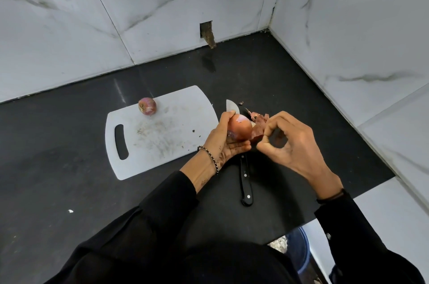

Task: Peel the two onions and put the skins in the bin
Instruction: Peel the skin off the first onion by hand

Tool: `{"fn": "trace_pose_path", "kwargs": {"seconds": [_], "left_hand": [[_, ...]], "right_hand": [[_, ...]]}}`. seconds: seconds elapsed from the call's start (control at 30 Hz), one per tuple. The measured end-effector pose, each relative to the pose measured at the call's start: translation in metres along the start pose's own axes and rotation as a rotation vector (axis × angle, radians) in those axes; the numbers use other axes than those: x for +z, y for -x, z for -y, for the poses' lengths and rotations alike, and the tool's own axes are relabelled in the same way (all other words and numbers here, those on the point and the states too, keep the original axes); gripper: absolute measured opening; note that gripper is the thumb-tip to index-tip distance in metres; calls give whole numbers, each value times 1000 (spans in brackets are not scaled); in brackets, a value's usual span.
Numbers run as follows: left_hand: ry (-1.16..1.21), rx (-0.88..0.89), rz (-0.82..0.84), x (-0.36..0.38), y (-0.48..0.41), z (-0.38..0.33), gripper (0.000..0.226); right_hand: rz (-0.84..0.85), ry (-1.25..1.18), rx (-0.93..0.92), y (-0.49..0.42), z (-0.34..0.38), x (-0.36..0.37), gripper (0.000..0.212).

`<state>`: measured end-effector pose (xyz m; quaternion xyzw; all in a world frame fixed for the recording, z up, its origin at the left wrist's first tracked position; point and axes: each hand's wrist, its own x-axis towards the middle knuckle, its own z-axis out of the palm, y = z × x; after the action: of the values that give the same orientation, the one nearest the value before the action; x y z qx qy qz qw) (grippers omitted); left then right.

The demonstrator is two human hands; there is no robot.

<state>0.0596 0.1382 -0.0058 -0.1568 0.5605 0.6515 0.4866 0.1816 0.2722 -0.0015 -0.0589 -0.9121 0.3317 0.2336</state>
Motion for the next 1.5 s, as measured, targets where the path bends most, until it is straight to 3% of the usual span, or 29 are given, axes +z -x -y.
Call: {"fn": "trace_pose_path", "kwargs": {"seconds": [0.27, 0.43, 0.67, 0.77, 0.87, 1.07, 1.37, 1.5], "left_hand": [[200, 44, 124, -3, 5, 0, 43], [192, 41, 146, -2, 4, 1, 40], [137, 90, 228, -3, 5, 4, 26], [25, 145, 268, -3, 7, 5, 35], [-74, 186, 231, -2, 6, 6, 49], [-182, 263, 157, 1, 6, 6, 53], [-377, 373, -63, 7, 6, 7, 39], [-390, 380, -124, 8, 5, 8, 37]], "right_hand": [[-232, -1, 261, 7, -6, 3, 18], [-164, 152, 409, 12, -20, 3, 15], [-178, -41, 274, 12, 9, 0, 6], [-133, -88, 115, 10, 20, 1, 24], [-79, -94, 41, 8, 24, 2, 35], [-59, -19, 16, 10, 16, 5, 31], [-79, 39, 34, 12, 22, 11, 29], [-59, 63, 29, 13, 20, 17, 18]]}}
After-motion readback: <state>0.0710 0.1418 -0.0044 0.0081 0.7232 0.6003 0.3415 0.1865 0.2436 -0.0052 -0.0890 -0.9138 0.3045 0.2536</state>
